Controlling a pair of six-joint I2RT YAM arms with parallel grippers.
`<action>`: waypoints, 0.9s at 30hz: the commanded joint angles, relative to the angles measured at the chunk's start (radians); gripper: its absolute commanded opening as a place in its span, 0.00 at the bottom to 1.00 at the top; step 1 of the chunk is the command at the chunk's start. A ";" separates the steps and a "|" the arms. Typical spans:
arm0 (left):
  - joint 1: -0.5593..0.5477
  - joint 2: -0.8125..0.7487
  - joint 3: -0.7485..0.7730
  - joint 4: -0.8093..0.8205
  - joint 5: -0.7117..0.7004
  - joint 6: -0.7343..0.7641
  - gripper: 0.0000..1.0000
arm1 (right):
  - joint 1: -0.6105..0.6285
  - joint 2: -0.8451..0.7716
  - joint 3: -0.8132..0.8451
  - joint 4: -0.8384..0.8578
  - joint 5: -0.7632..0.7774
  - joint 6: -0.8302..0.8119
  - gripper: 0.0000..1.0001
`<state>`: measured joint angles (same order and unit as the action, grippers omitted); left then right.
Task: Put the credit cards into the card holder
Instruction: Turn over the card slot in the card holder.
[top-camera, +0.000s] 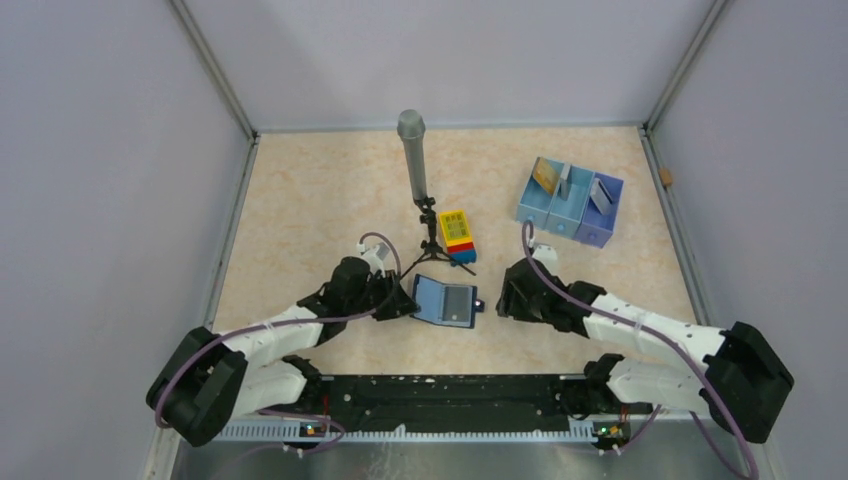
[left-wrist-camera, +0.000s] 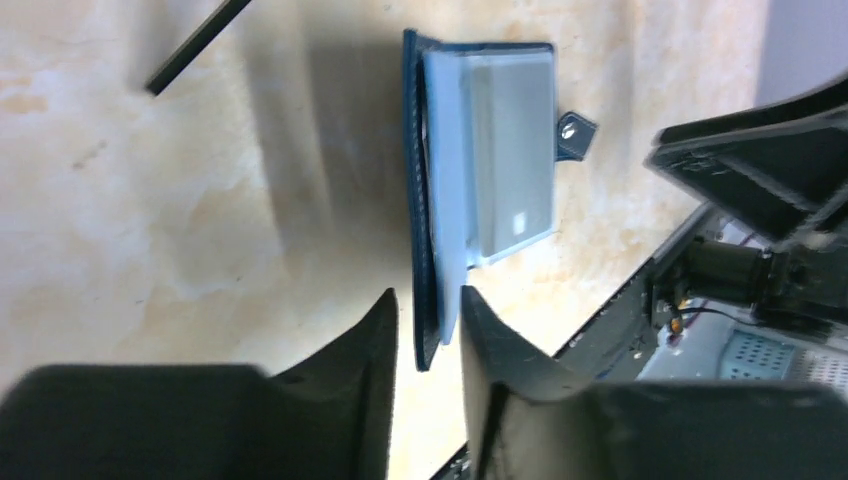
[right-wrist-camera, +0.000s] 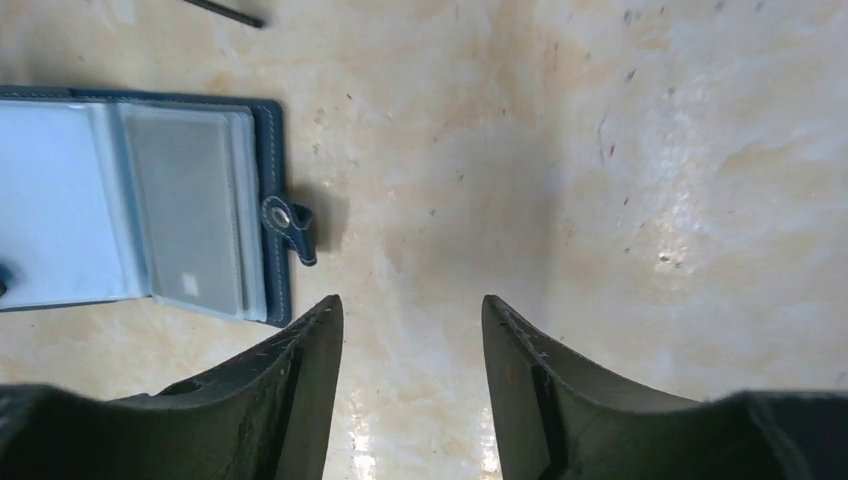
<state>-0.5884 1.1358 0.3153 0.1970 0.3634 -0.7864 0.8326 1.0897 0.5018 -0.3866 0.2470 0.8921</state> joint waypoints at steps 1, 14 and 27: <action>0.001 -0.022 0.032 -0.115 -0.052 0.032 0.41 | -0.005 -0.051 0.156 -0.185 0.128 -0.068 0.58; 0.114 -0.207 0.321 -0.583 -0.161 0.159 0.99 | -0.389 0.049 0.465 -0.230 0.199 -0.449 0.82; 0.314 -0.217 0.637 -0.835 -0.438 0.511 0.99 | -0.751 0.406 0.651 0.040 0.054 -0.595 0.79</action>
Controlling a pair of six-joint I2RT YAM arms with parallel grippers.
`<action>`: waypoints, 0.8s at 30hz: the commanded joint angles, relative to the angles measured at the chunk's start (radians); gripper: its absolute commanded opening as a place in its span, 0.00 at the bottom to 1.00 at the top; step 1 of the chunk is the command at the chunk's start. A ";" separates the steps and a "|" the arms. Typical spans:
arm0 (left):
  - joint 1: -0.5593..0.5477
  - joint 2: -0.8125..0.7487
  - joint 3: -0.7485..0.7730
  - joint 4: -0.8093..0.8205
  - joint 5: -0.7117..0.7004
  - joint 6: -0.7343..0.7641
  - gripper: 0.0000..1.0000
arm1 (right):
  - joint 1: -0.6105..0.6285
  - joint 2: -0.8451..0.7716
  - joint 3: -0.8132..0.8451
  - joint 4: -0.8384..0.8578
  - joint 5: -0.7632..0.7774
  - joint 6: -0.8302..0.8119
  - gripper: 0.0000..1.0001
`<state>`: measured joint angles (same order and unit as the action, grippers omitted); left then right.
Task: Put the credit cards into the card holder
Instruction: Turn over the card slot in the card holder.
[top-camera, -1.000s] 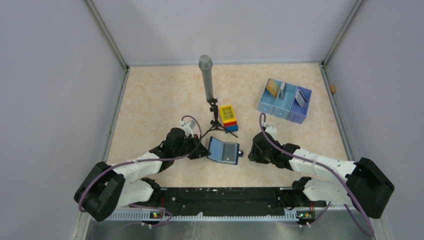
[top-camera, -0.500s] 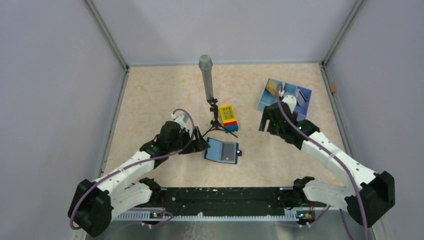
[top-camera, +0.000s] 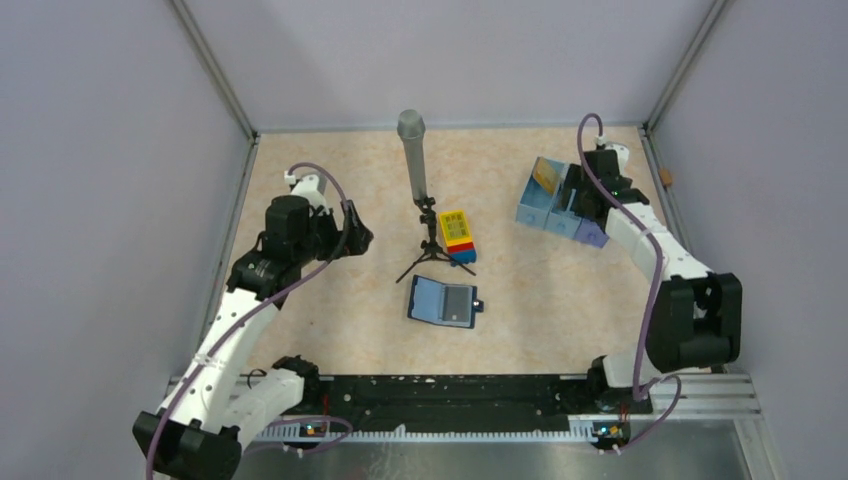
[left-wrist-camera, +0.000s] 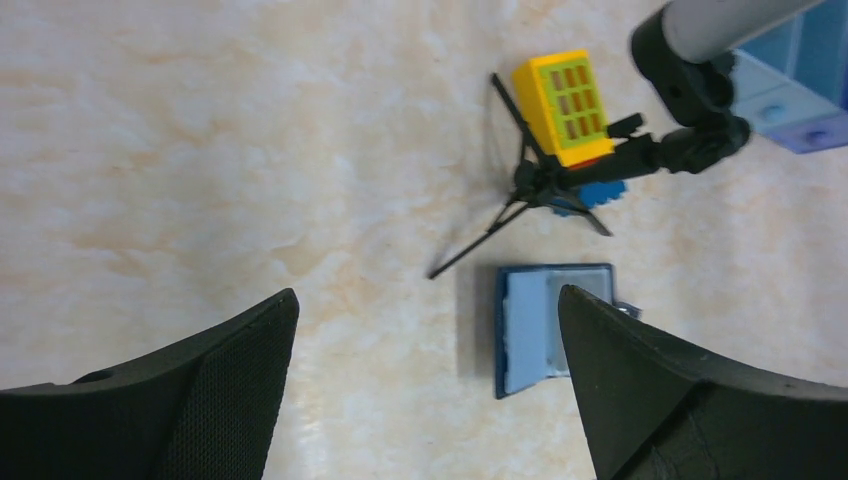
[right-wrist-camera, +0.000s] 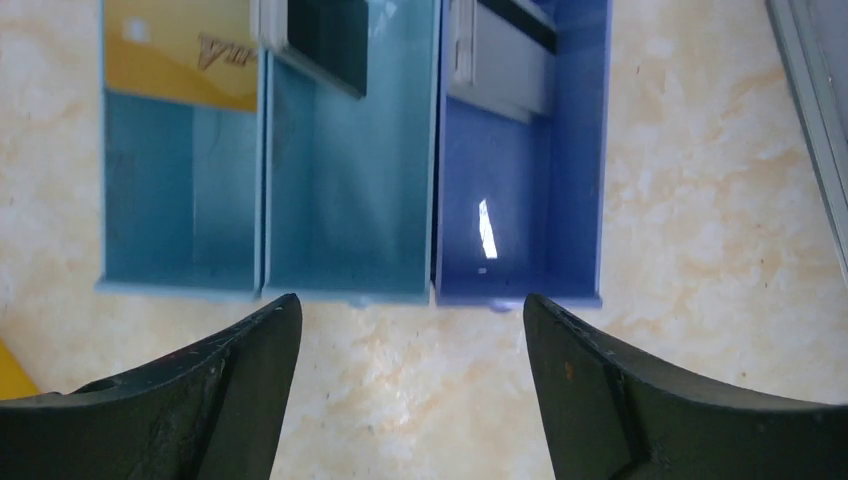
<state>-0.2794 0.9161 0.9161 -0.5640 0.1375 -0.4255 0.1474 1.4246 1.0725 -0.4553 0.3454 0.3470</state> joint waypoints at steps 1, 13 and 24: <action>0.005 0.003 0.030 -0.067 -0.248 0.161 0.99 | -0.084 0.094 0.091 0.123 -0.057 -0.053 0.77; 0.005 0.030 -0.008 -0.022 -0.244 0.174 0.99 | -0.196 0.364 0.279 0.155 -0.092 -0.088 0.63; 0.006 0.032 -0.012 -0.019 -0.233 0.176 0.99 | -0.206 0.484 0.365 0.142 -0.183 -0.103 0.52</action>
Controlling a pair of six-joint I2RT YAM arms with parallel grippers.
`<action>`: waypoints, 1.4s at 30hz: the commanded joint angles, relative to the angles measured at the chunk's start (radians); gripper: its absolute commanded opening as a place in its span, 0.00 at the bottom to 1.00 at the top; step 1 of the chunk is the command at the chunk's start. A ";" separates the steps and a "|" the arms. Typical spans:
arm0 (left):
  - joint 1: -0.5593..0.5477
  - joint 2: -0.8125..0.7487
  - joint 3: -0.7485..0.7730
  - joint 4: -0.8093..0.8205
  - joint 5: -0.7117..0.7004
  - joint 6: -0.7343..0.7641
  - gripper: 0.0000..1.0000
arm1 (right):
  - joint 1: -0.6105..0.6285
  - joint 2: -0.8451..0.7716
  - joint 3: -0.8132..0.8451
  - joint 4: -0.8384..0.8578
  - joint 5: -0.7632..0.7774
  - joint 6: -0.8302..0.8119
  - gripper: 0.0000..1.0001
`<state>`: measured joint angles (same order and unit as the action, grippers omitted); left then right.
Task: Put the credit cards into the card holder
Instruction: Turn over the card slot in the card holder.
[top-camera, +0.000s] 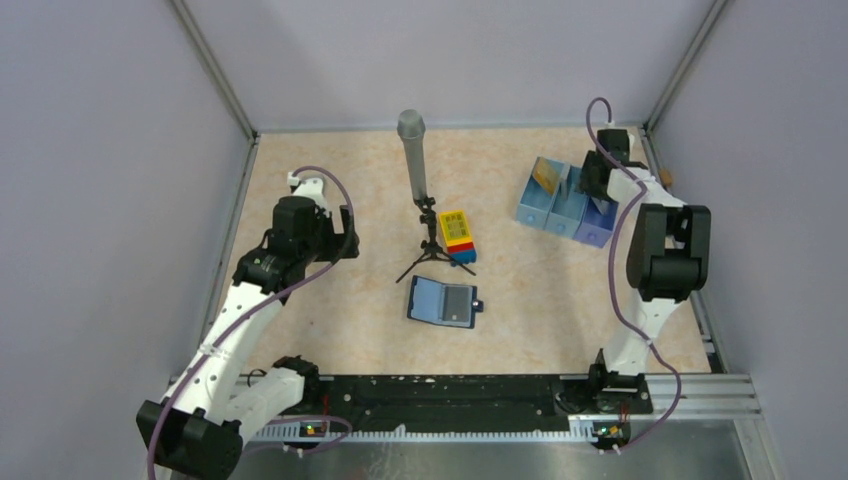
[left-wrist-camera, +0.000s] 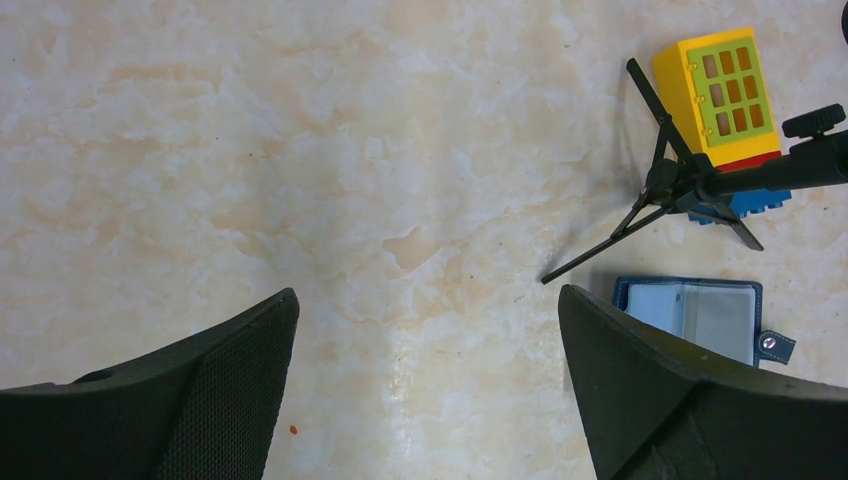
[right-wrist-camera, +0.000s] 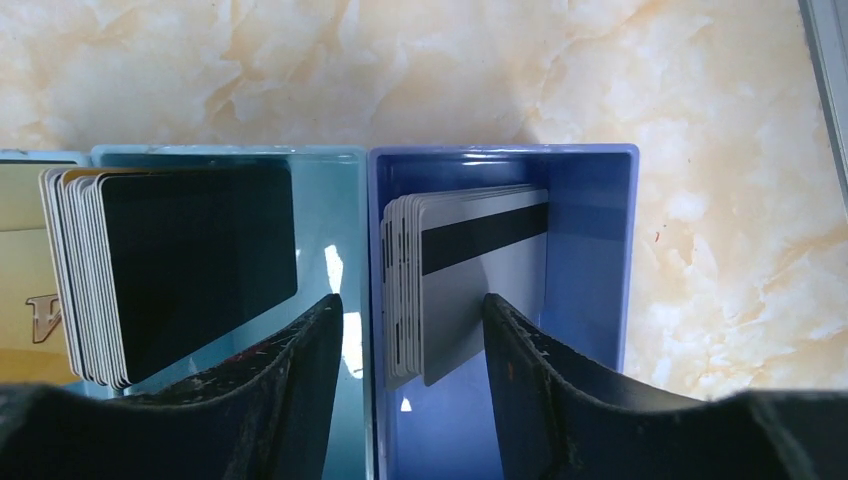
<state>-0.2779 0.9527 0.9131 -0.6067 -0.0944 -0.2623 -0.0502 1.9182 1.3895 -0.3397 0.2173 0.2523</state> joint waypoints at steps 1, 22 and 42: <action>0.005 -0.005 -0.010 0.025 0.000 0.012 0.99 | -0.008 -0.016 0.048 0.025 -0.061 -0.006 0.50; 0.005 0.007 -0.010 0.027 0.021 0.011 0.99 | -0.008 -0.099 0.049 0.028 -0.091 -0.017 0.25; 0.005 0.012 -0.009 0.028 0.032 0.011 0.99 | -0.008 -0.110 0.057 0.022 -0.130 -0.030 0.28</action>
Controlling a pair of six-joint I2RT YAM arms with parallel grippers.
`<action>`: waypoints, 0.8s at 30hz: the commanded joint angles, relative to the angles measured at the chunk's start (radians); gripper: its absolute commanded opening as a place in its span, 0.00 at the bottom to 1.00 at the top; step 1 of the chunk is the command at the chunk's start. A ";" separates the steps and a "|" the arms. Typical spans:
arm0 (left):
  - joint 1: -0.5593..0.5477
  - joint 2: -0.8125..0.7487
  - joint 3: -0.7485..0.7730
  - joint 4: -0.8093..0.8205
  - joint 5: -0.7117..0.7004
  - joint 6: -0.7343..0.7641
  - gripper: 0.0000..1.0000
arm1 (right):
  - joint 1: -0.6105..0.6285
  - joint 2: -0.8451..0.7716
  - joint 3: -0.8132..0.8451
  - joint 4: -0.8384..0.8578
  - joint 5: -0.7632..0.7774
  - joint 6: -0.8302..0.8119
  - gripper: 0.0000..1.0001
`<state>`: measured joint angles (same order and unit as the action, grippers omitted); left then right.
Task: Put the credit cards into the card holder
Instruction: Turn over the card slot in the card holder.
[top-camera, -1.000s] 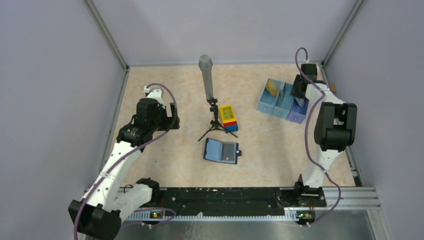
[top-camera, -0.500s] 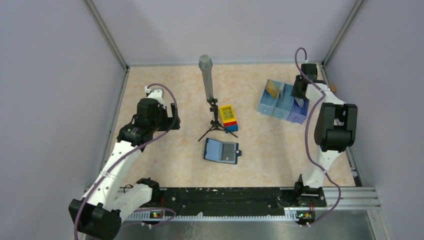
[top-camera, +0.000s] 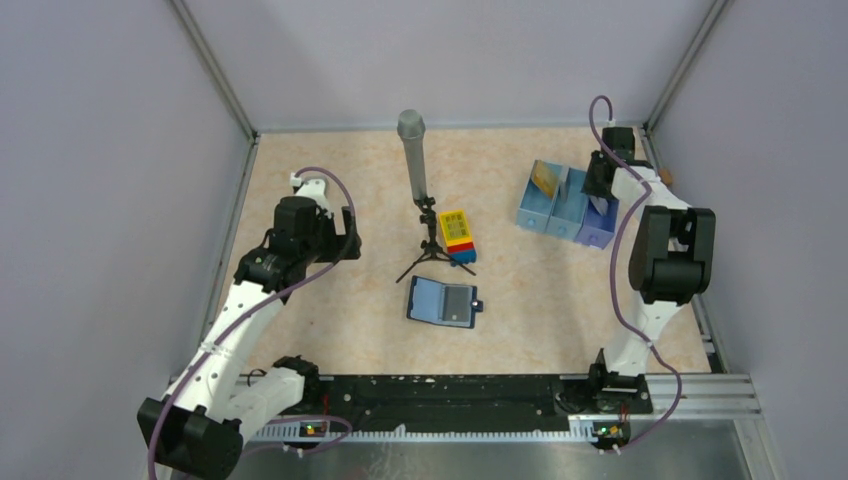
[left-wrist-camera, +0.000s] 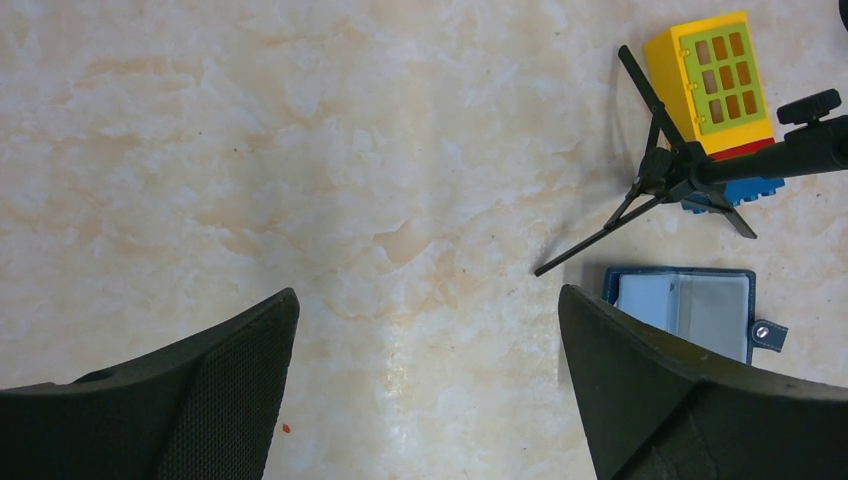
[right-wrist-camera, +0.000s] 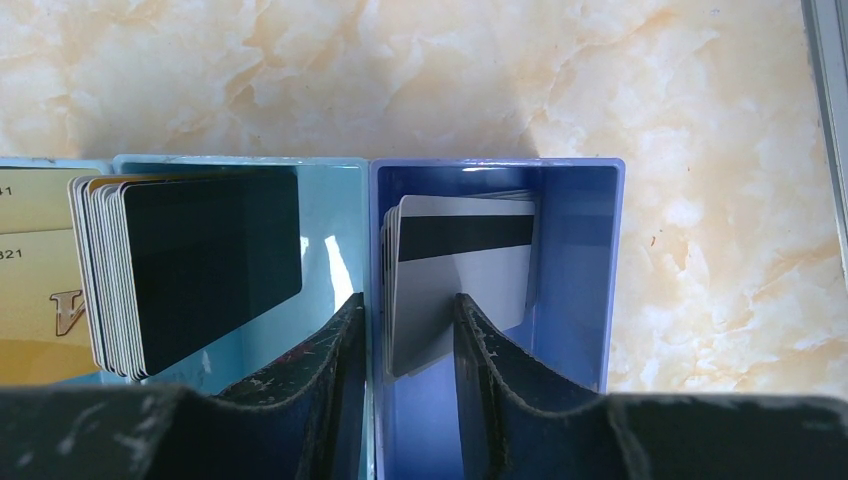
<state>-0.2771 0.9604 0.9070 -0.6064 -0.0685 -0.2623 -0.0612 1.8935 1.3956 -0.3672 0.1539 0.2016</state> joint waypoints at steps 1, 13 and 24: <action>0.004 0.005 -0.003 0.028 0.007 0.011 0.99 | 0.003 -0.088 0.051 0.052 -0.070 0.022 0.28; 0.004 0.010 -0.004 0.030 0.017 0.009 0.99 | 0.003 -0.114 0.046 0.059 -0.088 0.025 0.30; 0.004 0.020 -0.003 0.028 0.026 0.009 0.99 | 0.004 -0.100 0.046 0.066 -0.115 0.021 0.33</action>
<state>-0.2771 0.9783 0.9066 -0.6060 -0.0528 -0.2623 -0.0608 1.8618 1.3956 -0.3687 0.0742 0.2100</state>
